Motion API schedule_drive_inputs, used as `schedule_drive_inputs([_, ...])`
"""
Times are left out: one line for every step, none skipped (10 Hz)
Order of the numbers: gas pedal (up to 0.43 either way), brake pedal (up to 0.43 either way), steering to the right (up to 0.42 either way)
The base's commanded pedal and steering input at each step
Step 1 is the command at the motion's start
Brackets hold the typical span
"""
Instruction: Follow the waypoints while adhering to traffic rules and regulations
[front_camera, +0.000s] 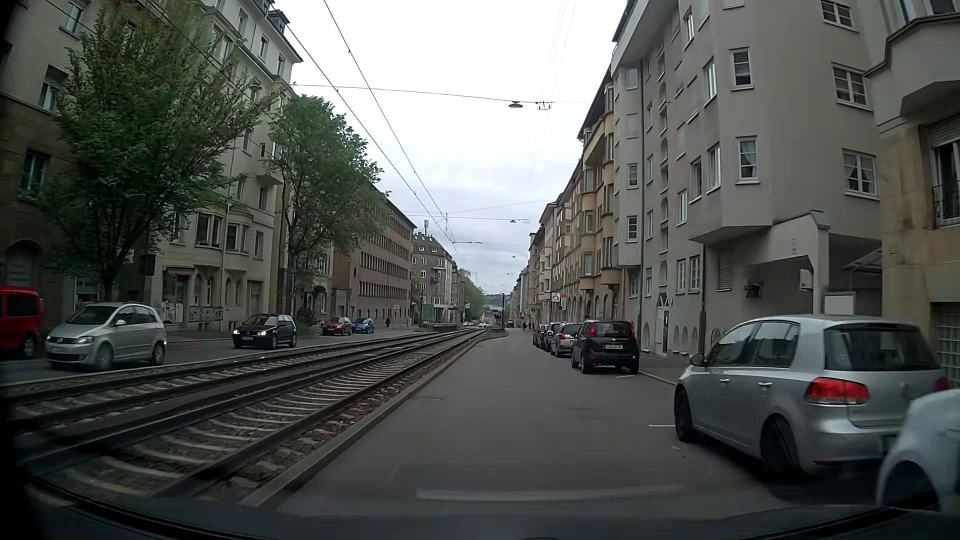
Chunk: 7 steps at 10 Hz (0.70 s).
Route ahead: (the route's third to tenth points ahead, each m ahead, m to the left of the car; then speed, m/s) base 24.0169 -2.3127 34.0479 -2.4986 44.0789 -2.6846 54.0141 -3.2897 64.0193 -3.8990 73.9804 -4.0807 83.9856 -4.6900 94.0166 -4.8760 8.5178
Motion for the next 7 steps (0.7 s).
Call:
schedule_drive_inputs([0.0,0.0,-0.004])
schedule_drive_inputs([0.0,0.0,-0.003])
schedule_drive_inputs([0.008,0.0,-0.001])
schedule_drive_inputs([0.02,0.0,0.0])
schedule_drive_inputs([0.028,0.0,0.004])
schedule_drive_inputs([0.047,0.0,0.004])
schedule_drive_inputs([0.047,0.0,0.004])
